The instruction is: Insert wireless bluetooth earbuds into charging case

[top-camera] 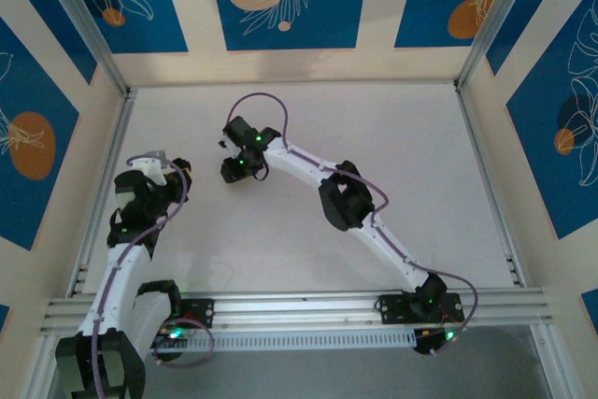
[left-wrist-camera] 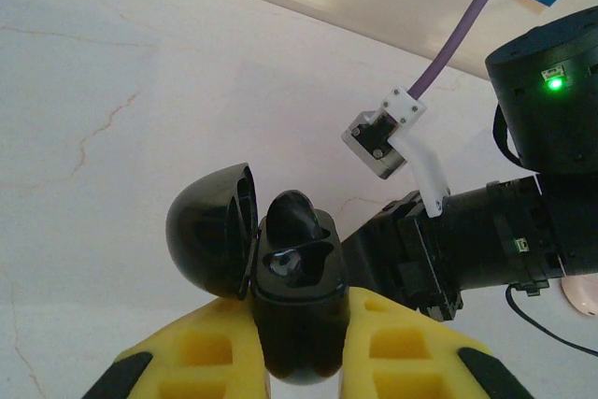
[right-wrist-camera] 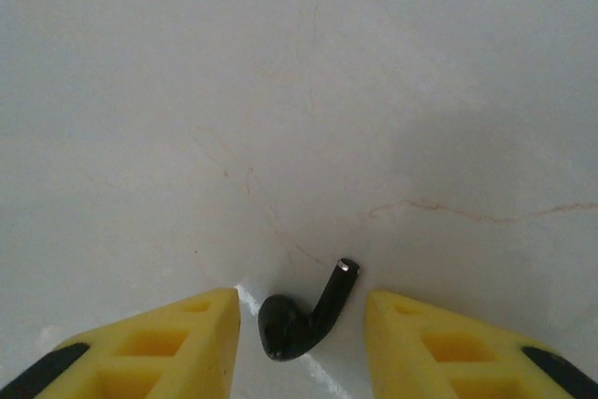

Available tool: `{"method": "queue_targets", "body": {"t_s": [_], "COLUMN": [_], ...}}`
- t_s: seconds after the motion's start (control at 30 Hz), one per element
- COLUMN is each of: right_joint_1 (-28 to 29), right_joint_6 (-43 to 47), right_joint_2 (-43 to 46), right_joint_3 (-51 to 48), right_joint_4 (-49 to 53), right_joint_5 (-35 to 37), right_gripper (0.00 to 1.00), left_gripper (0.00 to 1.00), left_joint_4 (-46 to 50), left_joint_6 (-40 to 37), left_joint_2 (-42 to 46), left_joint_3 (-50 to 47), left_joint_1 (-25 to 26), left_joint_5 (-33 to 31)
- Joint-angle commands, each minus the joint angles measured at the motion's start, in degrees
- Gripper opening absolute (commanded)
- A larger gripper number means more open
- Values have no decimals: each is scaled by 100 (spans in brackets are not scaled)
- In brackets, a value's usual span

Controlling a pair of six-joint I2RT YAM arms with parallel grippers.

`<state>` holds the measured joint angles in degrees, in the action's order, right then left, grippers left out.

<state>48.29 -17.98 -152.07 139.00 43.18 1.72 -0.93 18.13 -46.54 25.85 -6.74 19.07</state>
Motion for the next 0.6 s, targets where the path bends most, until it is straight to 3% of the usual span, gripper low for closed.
{"method": "queue_targets", "body": {"t_s": [0.0,0.27,0.57], "right_joint_1": [84,88,-41], "right_joint_6": [135,220,99], "right_joint_2": [-200,274,1748], "right_joint_3": [105,-356,-2544], "right_joint_4": [141,186,-241], "right_joint_5": [118,309,356], "right_gripper": [37,29,27], "left_gripper": [15,14,13], "left_joint_4": [87,250,278], "left_joint_6": [-26,-112,-75], "left_joint_2": [108,141,144], "left_joint_3": [11,67,94], "left_joint_1": [-95,-99,-80], "left_joint_5": [106,155,362]}}
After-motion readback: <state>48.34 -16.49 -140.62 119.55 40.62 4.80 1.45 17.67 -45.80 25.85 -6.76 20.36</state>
